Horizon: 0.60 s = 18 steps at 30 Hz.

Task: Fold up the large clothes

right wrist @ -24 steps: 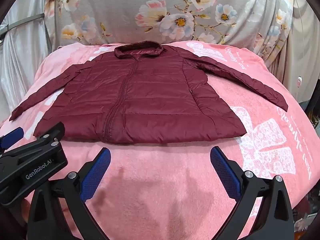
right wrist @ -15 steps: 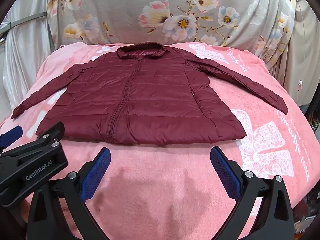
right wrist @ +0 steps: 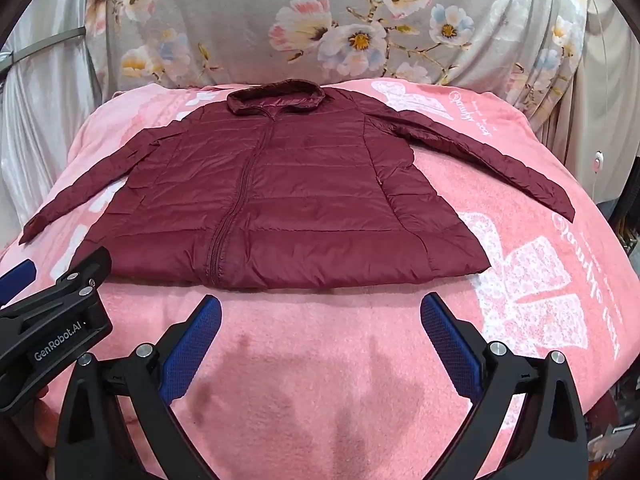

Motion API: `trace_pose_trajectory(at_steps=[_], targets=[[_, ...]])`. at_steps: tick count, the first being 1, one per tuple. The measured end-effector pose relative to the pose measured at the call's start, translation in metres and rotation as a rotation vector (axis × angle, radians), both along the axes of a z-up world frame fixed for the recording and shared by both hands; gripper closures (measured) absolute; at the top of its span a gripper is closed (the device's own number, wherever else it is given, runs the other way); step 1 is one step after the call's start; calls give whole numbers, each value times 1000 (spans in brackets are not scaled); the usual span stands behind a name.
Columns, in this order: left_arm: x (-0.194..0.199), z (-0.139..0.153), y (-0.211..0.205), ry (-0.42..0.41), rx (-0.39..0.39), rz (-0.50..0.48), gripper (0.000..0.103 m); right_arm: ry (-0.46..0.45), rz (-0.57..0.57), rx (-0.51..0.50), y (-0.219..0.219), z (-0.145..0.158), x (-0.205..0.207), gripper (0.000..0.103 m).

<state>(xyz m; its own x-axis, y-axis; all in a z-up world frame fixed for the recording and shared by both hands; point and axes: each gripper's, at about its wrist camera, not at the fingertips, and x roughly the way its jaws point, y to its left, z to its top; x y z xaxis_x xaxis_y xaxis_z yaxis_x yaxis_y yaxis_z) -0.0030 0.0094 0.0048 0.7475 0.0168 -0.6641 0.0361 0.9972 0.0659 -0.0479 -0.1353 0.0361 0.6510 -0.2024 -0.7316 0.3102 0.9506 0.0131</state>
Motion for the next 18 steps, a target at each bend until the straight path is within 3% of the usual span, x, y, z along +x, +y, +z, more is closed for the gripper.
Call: trace_pose_trajectory(at_steps=[18], targets=[[0,-4,1,4,2,3,5,2,-2,0,-3,-2,1,5]])
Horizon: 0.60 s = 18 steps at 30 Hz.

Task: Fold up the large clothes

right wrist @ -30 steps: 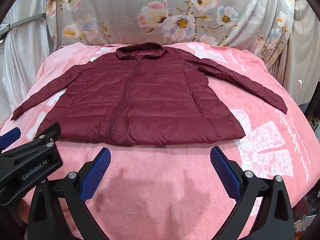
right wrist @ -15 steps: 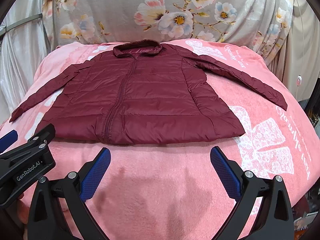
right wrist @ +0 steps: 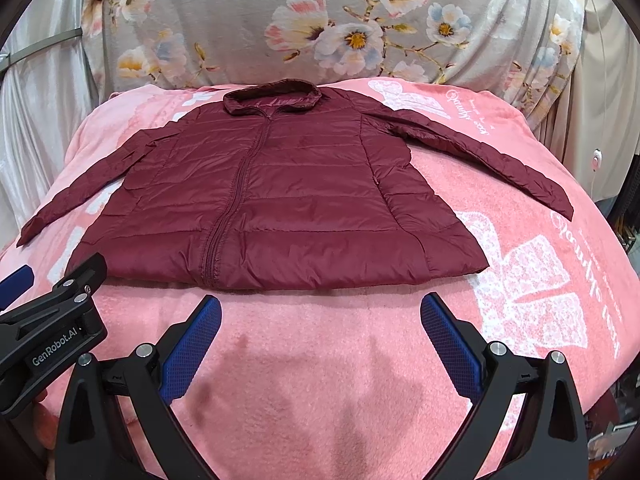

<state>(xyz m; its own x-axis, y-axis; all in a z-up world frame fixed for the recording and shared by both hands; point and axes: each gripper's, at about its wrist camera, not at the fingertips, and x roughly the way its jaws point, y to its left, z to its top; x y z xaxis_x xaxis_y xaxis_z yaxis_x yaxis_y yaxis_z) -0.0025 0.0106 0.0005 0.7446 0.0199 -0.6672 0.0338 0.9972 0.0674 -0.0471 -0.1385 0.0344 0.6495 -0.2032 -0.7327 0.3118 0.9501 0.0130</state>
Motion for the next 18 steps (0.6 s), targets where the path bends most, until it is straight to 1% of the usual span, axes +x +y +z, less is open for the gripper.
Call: trace_pose_trajectory(at_steps=[18], targets=[[0,-8,2,8,0,1,5,3,0,1,0,-2,0,5]])
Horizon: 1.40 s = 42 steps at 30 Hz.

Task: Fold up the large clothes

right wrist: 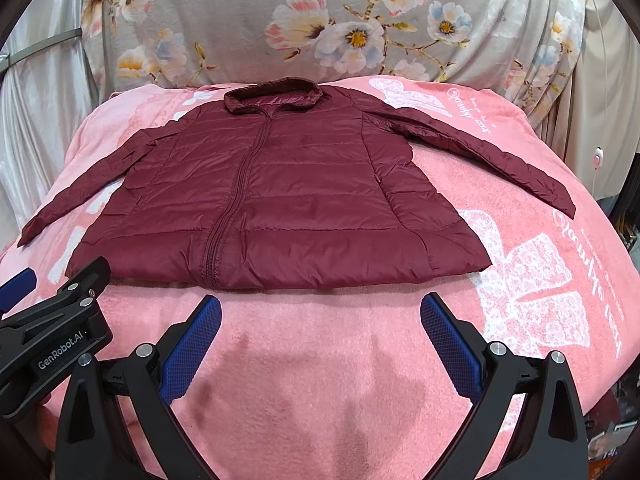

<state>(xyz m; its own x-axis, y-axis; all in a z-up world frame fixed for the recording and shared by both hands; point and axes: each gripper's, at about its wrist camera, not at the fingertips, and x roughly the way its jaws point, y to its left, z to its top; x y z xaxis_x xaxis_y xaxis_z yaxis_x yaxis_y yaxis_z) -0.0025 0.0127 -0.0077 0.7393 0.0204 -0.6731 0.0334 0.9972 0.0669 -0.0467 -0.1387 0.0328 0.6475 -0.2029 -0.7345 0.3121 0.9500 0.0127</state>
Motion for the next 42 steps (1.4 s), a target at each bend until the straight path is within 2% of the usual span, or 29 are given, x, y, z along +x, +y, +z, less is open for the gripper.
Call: trace_pose_trajectory(at_steps=[20,42], targets=[[1,1,0,3,1,-1,5,5,0,3,0,-4,2,5],[-1,-10,6,13,-1,2,5,11,2,0,4,-8,5,5]])
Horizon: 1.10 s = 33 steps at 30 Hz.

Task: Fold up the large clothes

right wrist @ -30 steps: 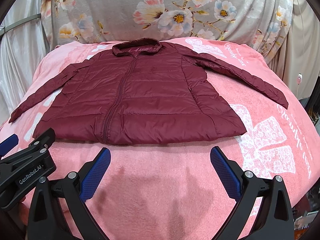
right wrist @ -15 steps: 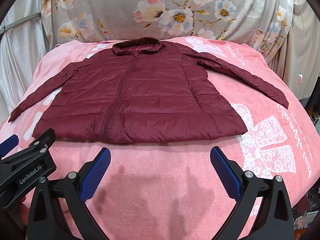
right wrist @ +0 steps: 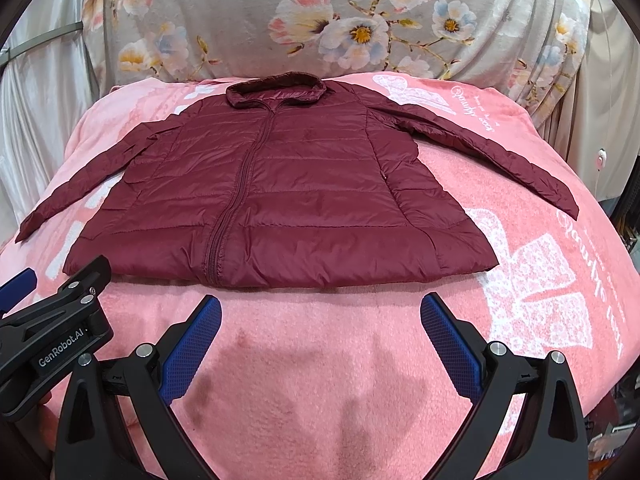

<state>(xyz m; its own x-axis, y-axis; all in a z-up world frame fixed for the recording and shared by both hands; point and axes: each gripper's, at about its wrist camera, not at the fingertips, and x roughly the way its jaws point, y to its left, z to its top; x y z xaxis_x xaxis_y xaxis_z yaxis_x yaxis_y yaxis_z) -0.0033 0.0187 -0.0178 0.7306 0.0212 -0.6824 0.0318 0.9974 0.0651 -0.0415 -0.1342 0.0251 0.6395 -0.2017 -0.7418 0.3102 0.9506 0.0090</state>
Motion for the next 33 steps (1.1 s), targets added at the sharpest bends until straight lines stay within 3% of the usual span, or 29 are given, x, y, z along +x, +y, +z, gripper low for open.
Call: trace_pose_trajectory(at_steps=[18,22,26,33], targets=[[12,0,0,26,0,1,5,37,9,43,-12,-13,14,5],[27,5,3,17,-1,22,5,33,-66,133,-60,-20,19,5],[45,6,9,7,5,44,5,8,-241,237,-146,-29,13,5],[93,6,19,16,-8,86,5,-34,-513,150,-284,-32,13,5]])
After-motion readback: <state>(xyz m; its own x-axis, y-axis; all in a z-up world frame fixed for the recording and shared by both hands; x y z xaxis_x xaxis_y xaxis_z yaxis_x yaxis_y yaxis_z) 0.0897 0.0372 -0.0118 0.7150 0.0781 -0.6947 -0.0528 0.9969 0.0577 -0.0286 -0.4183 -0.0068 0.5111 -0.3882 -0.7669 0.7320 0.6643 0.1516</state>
